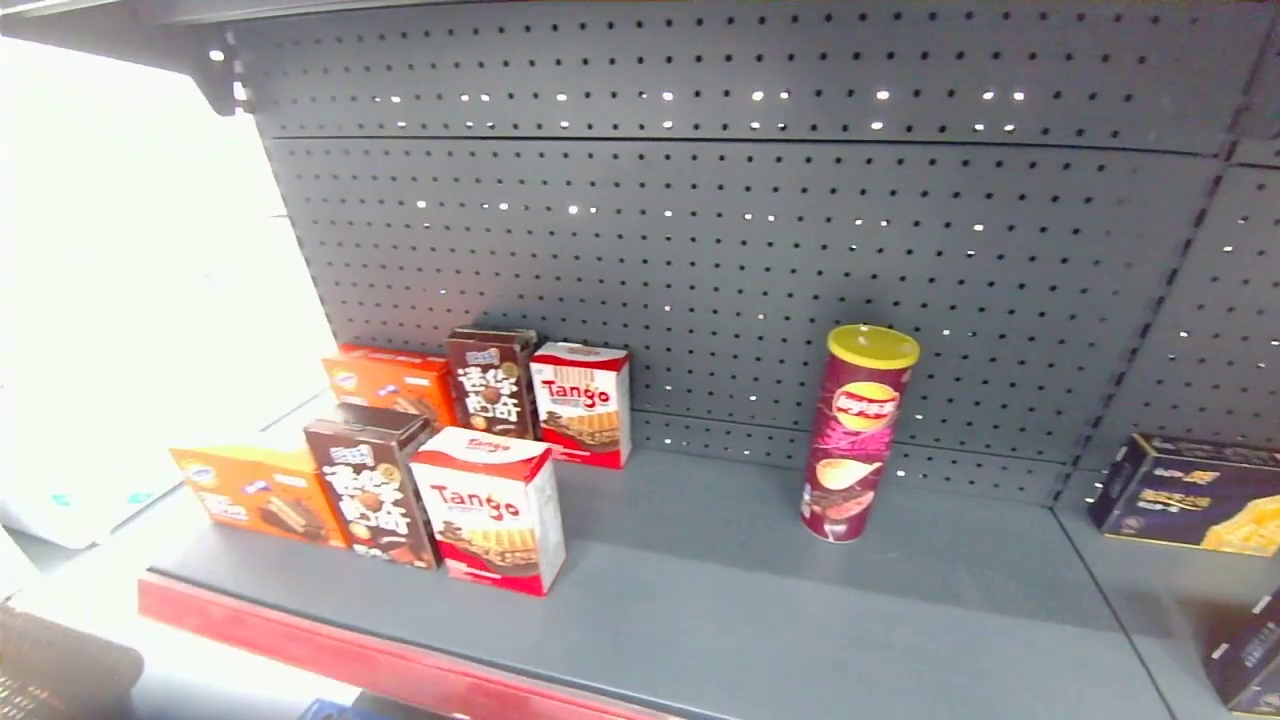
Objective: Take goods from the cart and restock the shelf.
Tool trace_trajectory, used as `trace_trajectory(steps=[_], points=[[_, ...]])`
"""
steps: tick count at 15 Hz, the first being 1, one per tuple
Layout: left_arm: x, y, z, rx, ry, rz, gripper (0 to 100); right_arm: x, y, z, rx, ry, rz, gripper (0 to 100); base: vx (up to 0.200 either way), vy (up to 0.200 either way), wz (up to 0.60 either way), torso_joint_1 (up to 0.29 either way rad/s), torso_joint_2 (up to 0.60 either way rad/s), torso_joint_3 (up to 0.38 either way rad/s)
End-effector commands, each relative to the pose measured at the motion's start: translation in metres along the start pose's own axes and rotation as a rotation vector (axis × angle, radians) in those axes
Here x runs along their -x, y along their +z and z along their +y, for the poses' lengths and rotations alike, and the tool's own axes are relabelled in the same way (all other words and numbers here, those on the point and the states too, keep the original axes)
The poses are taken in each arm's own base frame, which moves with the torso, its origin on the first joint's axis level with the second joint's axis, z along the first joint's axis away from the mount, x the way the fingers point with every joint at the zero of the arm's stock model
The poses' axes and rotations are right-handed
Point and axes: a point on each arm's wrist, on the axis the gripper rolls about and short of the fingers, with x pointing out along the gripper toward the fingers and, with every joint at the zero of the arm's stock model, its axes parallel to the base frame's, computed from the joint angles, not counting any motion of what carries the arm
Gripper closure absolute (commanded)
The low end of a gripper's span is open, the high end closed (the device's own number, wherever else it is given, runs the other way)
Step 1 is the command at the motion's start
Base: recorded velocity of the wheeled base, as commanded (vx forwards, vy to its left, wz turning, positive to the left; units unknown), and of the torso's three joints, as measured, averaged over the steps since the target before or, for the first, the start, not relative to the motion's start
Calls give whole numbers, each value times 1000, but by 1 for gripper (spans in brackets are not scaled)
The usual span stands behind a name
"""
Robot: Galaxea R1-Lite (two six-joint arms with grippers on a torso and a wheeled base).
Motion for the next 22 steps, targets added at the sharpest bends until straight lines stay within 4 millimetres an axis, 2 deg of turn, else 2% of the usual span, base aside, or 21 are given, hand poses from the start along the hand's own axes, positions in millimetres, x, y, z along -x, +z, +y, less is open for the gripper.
trace_trajectory(steps=[1, 12, 18, 20, 21, 22], points=[[0, 0, 0, 0, 0, 1, 0, 0, 0, 0, 0, 0, 2, 0, 0, 0, 600, 2, 2, 2], [0, 0, 0, -1, 0, 1, 0, 0, 0, 0, 0, 1, 2, 0, 0, 0, 600, 1, 4, 4], [0, 0, 0, -2, 9, -2, 0, 0, 0, 0, 0, 1, 2, 0, 0, 0, 0, 0, 0, 0], [3, 28, 1, -32, -2, -19, 0, 0, 0, 0, 0, 1, 2, 0, 0, 0, 0, 0, 0, 0], [-9, 53, 4, -60, -3, 83, 0, 0, 0, 0, 0, 1, 2, 0, 0, 0, 0, 0, 0, 0], [-34, 91, 8, -62, 61, 172, 0, 0, 0, 0, 0, 0, 2, 0, 0, 0, 0, 0, 0, 0]])
